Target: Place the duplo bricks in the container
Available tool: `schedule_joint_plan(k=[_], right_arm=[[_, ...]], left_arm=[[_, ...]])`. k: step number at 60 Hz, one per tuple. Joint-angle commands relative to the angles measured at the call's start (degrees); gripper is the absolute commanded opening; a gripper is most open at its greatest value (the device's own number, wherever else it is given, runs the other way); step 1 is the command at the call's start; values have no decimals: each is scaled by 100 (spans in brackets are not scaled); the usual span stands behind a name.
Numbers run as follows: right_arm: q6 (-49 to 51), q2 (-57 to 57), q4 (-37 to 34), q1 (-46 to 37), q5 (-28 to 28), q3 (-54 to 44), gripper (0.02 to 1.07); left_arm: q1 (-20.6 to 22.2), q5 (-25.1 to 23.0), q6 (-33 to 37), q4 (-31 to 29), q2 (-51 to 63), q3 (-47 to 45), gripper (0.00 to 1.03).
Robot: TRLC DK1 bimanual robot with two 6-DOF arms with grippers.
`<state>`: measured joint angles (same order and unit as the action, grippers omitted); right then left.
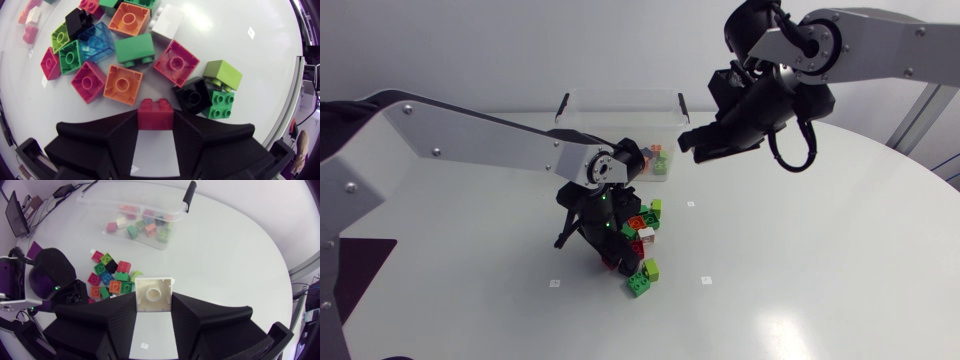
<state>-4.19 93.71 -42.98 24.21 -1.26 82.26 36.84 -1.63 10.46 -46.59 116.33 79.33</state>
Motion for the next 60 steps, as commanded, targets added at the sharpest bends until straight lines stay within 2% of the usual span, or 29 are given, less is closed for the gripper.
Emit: schedule_joint_plan(k=[1, 25, 48, 60], right_arm=[[85, 262, -88, -39, -50, 317, 33], [58, 1237, 88, -4, -173, 1548, 33], [23, 2248, 308, -12, -226, 2708, 33], [32, 2652, 308, -65, -217, 3270, 33]], left_arm=[[16, -57, -53, -237, -67, 47, 32], [-318, -48, 290, -694, -1183, 65, 32], [-880, -48, 703, -667, -1992, 434, 33], [-1109, -74, 853, -369, -2168, 742, 33]])
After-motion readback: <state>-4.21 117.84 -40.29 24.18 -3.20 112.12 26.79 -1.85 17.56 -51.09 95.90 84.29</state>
